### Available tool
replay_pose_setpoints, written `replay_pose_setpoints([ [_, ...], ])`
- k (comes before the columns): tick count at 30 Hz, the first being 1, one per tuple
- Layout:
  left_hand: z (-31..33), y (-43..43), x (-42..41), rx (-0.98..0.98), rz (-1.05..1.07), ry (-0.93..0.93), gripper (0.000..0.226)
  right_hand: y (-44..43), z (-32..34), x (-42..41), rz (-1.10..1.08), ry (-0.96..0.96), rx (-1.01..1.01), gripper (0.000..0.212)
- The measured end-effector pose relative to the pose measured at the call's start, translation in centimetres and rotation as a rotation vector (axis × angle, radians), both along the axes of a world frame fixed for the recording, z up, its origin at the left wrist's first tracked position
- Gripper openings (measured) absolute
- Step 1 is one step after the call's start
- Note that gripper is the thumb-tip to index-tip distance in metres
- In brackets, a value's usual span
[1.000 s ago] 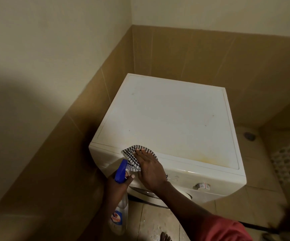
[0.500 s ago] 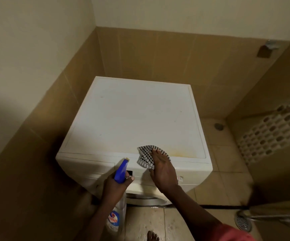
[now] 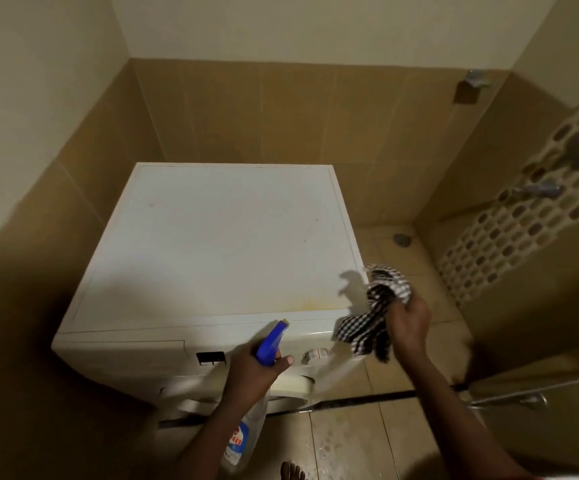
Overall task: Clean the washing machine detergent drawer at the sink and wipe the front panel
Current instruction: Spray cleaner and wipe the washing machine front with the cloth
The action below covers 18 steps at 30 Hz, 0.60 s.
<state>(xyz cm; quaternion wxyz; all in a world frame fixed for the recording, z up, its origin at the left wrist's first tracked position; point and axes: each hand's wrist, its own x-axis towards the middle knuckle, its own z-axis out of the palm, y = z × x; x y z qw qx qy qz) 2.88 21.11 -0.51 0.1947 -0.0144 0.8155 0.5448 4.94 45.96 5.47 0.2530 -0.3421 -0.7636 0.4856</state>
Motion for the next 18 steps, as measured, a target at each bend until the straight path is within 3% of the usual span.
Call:
replay_pose_setpoints([
  [6,0.4,5.2,0.5,-0.090,-0.144,0.028,0.024,7.6,1.3,3.1,-0.258,0.094,-0.111,0.025],
  [13,0.7,10.2,1.0,-0.126,-0.261,0.037,0.029,5.5,0.2,5.7,-0.109,0.027,-0.019,0.025],
  [18,0.0,10.6,0.8,-0.079,-0.298,0.040,0.025,3.2,-2.6,5.4,0.071,-0.044,0.085,0.036],
])
